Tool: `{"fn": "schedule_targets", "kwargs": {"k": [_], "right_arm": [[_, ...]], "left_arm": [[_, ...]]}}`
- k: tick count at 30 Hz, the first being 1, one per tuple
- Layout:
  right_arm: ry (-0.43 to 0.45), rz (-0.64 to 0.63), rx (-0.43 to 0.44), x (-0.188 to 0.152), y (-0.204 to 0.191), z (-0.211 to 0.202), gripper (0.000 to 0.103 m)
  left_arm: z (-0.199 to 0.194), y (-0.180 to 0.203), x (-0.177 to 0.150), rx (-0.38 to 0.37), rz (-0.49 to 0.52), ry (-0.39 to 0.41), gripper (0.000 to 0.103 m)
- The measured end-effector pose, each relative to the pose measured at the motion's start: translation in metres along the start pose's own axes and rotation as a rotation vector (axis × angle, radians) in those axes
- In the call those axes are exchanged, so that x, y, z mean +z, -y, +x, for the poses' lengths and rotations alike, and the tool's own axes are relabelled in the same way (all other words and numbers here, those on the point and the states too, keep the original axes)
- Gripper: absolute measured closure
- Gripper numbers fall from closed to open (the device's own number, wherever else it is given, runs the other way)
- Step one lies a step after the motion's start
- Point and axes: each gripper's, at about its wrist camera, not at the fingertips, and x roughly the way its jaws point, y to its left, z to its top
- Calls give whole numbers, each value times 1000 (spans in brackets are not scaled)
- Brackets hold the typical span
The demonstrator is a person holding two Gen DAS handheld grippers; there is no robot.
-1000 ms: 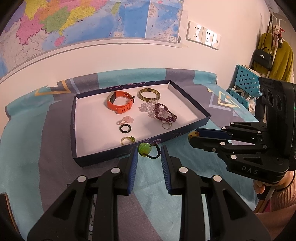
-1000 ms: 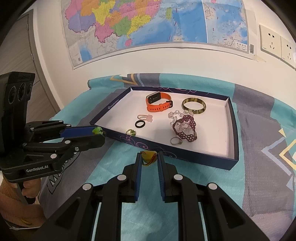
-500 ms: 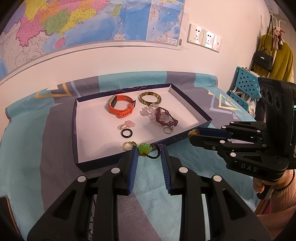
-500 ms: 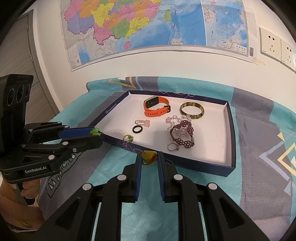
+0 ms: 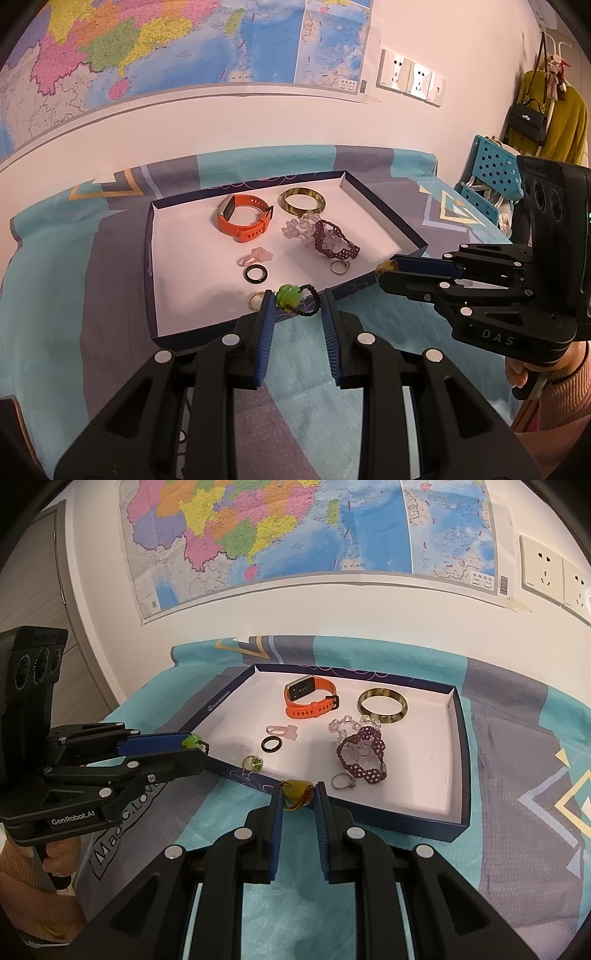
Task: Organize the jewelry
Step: 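Lower the green and yellow rings with both tools over the box interior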
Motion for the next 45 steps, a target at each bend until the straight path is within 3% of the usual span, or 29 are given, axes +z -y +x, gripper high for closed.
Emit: {"fn": "schedule_targets", "kwargs": {"k": [45], "right_arm": [[-1,23,0,14,15,14,88]], "left_arm": [[23,-3,12,25,2,-11,77]]}}
